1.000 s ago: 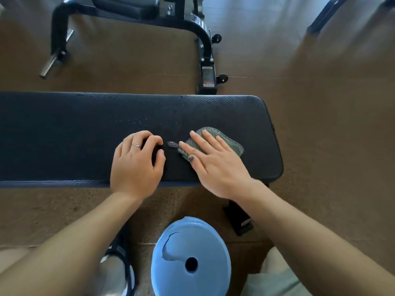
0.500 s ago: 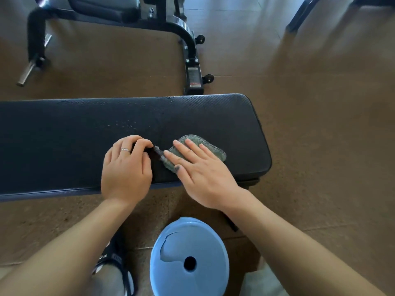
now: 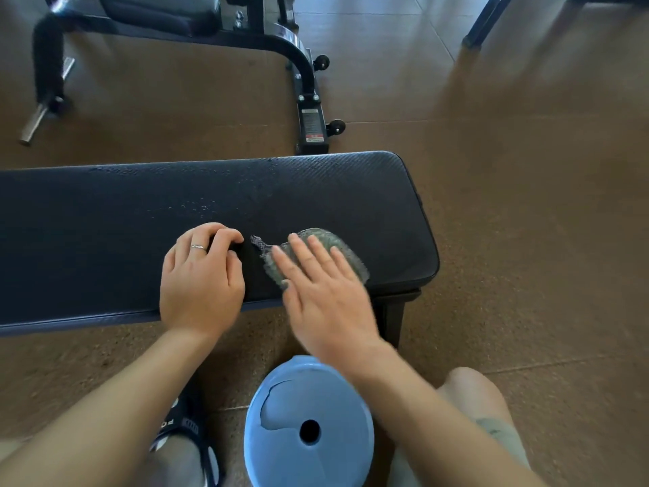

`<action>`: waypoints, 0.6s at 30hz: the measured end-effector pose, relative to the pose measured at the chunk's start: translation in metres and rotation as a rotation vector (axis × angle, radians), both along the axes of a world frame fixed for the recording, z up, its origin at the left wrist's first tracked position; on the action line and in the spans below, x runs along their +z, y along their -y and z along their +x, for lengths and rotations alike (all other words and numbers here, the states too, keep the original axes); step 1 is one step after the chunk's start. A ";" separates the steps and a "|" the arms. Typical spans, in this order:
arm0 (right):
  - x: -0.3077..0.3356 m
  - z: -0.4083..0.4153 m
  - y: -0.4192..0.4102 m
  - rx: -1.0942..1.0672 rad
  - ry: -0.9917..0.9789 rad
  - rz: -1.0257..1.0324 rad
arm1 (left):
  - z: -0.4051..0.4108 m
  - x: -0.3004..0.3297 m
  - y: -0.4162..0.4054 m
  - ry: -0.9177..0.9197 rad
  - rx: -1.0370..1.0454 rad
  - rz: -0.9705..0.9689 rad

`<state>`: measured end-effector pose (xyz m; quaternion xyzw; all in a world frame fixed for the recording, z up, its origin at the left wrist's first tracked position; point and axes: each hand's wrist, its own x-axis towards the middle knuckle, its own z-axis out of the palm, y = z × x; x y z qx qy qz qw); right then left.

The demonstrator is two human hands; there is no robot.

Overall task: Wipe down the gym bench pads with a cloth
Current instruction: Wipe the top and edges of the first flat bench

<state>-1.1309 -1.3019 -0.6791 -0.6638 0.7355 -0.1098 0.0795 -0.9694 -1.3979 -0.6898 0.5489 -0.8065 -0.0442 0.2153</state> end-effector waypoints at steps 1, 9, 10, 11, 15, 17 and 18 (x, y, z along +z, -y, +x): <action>0.000 -0.023 -0.005 -0.024 -0.022 -0.001 | 0.000 0.000 0.000 -0.001 -0.001 0.004; 0.004 -0.038 -0.008 -0.339 -0.036 0.069 | -0.005 -0.002 0.003 0.028 0.015 -0.006; 0.003 -0.021 -0.006 -0.290 -0.036 0.048 | -0.007 -0.002 0.003 0.044 0.017 -0.015; 0.001 -0.008 -0.005 -0.247 -0.033 0.033 | -0.009 -0.003 0.003 0.055 0.018 -0.022; -0.001 -0.022 -0.005 -0.110 -0.053 0.036 | -0.016 -0.003 0.005 0.033 0.038 0.004; 0.002 -0.054 -0.007 -0.131 -0.075 0.042 | -0.015 -0.003 0.004 0.021 0.033 0.008; 0.005 -0.072 -0.007 -0.183 -0.082 0.055 | -0.014 -0.003 0.004 0.016 0.029 0.005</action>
